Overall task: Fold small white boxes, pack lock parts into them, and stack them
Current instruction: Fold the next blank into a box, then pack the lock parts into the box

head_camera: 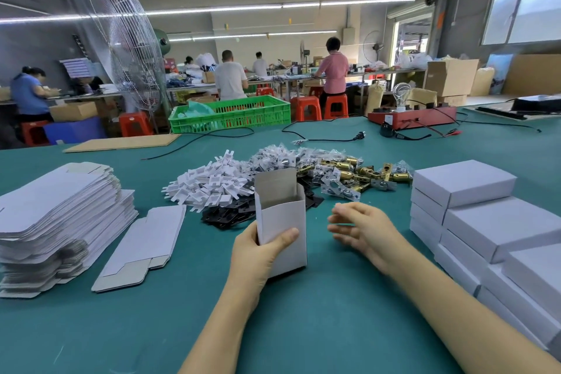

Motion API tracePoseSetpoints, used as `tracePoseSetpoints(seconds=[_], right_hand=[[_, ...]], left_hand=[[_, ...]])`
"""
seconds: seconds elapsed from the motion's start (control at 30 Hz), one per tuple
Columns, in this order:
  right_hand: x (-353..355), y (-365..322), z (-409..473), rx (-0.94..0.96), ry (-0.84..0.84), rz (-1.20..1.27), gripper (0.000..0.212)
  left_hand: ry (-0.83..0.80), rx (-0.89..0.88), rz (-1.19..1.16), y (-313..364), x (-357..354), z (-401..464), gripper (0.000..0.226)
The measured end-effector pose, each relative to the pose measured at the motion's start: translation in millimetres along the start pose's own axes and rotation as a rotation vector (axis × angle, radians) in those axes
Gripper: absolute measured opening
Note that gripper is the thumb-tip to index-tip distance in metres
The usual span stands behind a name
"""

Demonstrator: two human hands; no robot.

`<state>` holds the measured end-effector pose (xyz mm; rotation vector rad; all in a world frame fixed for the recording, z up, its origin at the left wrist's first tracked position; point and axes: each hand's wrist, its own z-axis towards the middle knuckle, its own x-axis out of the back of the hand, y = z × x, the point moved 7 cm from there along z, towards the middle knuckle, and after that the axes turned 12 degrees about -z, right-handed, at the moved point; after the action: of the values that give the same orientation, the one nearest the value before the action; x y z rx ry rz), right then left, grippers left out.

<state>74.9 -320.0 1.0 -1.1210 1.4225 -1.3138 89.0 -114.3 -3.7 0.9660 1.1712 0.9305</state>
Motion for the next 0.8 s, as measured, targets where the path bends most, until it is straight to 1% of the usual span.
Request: tracePoseSetpoints(seconds=[0.07, 0.13, 0.17, 0.23, 0.27, 0.33, 0.43, 0.47, 0.53, 0.67, 0.8], right_hand=[[27, 3, 16, -0.065, 0.209, -0.020, 0.010], [46, 2, 34, -0.089, 0.358, -0.087, 0.008], [53, 1, 43, -0.082, 0.413, -0.180, 0.012], [63, -7, 63, -0.046, 0.475, -0.518, 0.032], [66, -12, 71, -0.028, 0.486, -0.711, 0.039], [66, -18, 87, -0.030, 0.443, -1.030, 0.043], [56, -12, 110, -0.038, 0.242, -1.385, 0.047], [51, -10, 115, -0.033, 0.196, -1.441, 0.048], [46, -7, 120, -0.024, 0.175, -1.463, 0.049], [40, -10, 111, 0.004, 0.259, -1.409, 0.048], [26, -17, 92, 0.037, 0.266, -1.386, 0.030]], left_hand=[[0.013, 0.012, -0.014, -2, 2, 2, 0.030], [0.018, 0.019, -0.031, -3, 3, 3, 0.026], [0.018, 0.021, -0.039, -3, 3, 4, 0.025], [0.019, 0.026, -0.059, -4, 3, 5, 0.025], [0.020, 0.028, -0.066, -4, 4, 5, 0.026], [0.024, 0.031, -0.075, -5, 4, 6, 0.026], [0.022, 0.034, -0.099, -5, 4, 8, 0.024], [0.020, 0.035, -0.104, -5, 4, 9, 0.023], [0.016, 0.038, -0.111, -6, 4, 9, 0.022], [0.012, 0.043, -0.119, -6, 4, 8, 0.024], [0.011, 0.043, -0.118, -5, 4, 7, 0.024]])
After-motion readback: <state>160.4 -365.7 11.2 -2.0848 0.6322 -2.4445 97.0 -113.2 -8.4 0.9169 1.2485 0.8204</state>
